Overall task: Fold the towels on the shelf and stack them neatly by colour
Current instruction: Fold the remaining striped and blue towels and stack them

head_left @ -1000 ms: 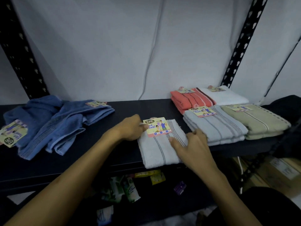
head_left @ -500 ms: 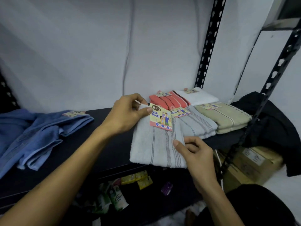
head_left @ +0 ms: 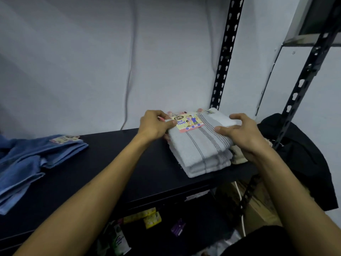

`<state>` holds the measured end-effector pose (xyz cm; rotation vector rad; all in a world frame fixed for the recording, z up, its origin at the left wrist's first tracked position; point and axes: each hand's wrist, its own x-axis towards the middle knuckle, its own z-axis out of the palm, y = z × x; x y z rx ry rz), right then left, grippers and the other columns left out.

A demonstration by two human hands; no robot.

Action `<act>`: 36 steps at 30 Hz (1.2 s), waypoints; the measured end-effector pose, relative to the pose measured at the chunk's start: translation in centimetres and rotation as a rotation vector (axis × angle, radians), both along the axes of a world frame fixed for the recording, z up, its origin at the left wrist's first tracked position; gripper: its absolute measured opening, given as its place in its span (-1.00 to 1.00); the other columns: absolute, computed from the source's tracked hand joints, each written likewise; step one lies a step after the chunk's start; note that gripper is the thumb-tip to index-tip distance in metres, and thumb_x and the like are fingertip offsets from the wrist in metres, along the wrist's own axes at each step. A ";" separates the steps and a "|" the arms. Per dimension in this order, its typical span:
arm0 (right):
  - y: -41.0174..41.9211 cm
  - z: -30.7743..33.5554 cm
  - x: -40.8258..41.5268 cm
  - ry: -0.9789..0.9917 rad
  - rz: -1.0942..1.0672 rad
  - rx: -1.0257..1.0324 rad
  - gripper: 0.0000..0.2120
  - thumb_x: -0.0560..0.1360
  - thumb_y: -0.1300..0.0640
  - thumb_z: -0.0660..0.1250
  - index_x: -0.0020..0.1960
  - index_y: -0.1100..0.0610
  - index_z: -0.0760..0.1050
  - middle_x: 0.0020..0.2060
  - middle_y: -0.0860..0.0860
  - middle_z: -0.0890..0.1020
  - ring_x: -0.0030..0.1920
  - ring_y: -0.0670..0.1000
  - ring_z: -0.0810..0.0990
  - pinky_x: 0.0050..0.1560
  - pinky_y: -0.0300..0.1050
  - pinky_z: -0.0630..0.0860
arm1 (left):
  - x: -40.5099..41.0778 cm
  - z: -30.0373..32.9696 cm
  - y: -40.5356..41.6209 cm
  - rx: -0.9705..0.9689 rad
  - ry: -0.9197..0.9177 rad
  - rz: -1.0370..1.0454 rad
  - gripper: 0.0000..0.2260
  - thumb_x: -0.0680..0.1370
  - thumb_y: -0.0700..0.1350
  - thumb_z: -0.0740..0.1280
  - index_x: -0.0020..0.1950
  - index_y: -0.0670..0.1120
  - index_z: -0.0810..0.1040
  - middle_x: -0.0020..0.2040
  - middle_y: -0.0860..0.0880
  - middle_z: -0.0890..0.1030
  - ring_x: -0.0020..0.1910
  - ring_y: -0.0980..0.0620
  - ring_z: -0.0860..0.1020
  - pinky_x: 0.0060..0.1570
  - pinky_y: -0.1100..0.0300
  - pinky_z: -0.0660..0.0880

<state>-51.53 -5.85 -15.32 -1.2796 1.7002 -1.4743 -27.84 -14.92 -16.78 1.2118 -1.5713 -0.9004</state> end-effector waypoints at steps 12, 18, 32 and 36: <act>-4.2 -4.8 -2.2 0.440 -0.086 0.126 -0.91 0.49 0.11 0.46 -0.09 0.12 0.60 -0.22 0.06 0.63 -0.13 0.13 0.61 -0.10 -0.06 0.51 | -2.1 -5.3 -3.0 -0.005 -0.281 0.070 -0.76 0.49 0.06 0.52 -0.07 -0.11 0.68 -0.11 -0.01 0.66 -0.17 0.10 0.58 -0.30 0.31 0.40; -4.4 -3.5 1.2 0.762 -0.179 -0.182 -0.78 0.53 0.12 0.36 0.14 0.17 0.59 0.13 0.11 0.61 0.13 0.19 0.55 0.18 0.07 0.45 | -2.1 -6.6 -3.1 0.003 -0.279 -0.036 -0.73 0.61 0.08 0.38 0.05 -0.10 0.72 -0.05 0.00 0.72 -0.04 0.06 0.65 -0.13 0.26 0.52; -5.7 -7.0 4.2 0.993 0.155 0.289 -0.37 0.61 -0.34 -0.13 0.62 -0.13 -0.01 0.63 -0.06 -0.06 0.61 -0.03 -0.17 0.58 0.15 -0.10 | -2.0 -9.4 -3.0 -0.065 -0.117 -0.005 -0.61 0.58 0.26 0.32 -0.08 -0.04 0.69 -0.15 0.00 0.71 -0.11 0.03 0.66 -0.07 0.08 0.61; -5.8 -7.0 4.0 1.008 0.163 0.294 -0.35 0.60 -0.35 -0.13 0.63 -0.14 -0.02 0.63 -0.06 -0.05 0.61 -0.04 -0.17 0.58 0.15 -0.09 | -1.9 -9.5 -2.5 -0.071 -0.170 -0.014 -0.53 0.63 0.25 0.22 -0.06 -0.14 0.64 -0.14 -0.05 0.68 -0.13 -0.02 0.64 -0.11 0.06 0.58</act>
